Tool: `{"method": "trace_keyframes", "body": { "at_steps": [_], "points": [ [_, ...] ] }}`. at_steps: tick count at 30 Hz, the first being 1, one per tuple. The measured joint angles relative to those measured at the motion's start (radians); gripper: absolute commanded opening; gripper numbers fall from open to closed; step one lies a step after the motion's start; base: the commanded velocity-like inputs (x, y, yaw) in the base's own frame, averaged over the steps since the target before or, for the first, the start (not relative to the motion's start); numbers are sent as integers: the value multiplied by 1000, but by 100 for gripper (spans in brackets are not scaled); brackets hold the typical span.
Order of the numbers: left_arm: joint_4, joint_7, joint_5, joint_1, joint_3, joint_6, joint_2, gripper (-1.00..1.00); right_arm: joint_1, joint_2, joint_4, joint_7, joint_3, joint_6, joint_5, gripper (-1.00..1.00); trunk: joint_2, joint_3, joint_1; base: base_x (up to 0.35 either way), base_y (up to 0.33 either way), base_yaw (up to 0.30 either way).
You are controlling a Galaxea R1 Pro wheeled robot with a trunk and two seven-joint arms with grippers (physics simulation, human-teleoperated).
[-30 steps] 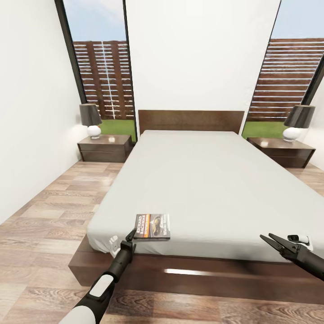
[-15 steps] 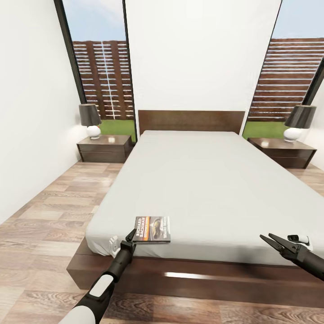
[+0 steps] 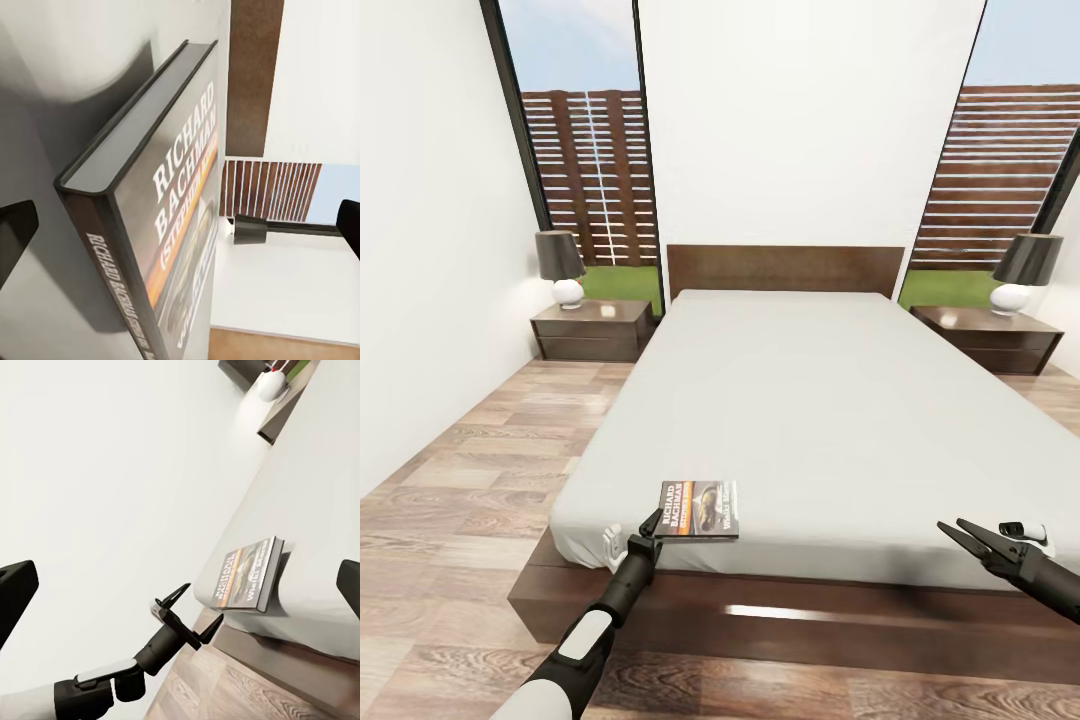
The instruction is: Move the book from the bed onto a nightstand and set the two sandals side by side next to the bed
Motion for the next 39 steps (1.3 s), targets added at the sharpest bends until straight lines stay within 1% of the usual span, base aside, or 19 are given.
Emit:
{"method": "trace_keyframes", "body": {
  "at_steps": [39],
  "points": [
    [0, 0, 1, 0, 2, 3, 2, 100, 0, 0, 0, 0, 0, 0, 0, 100, 0, 0, 0, 0, 0, 0]
  ]
}}
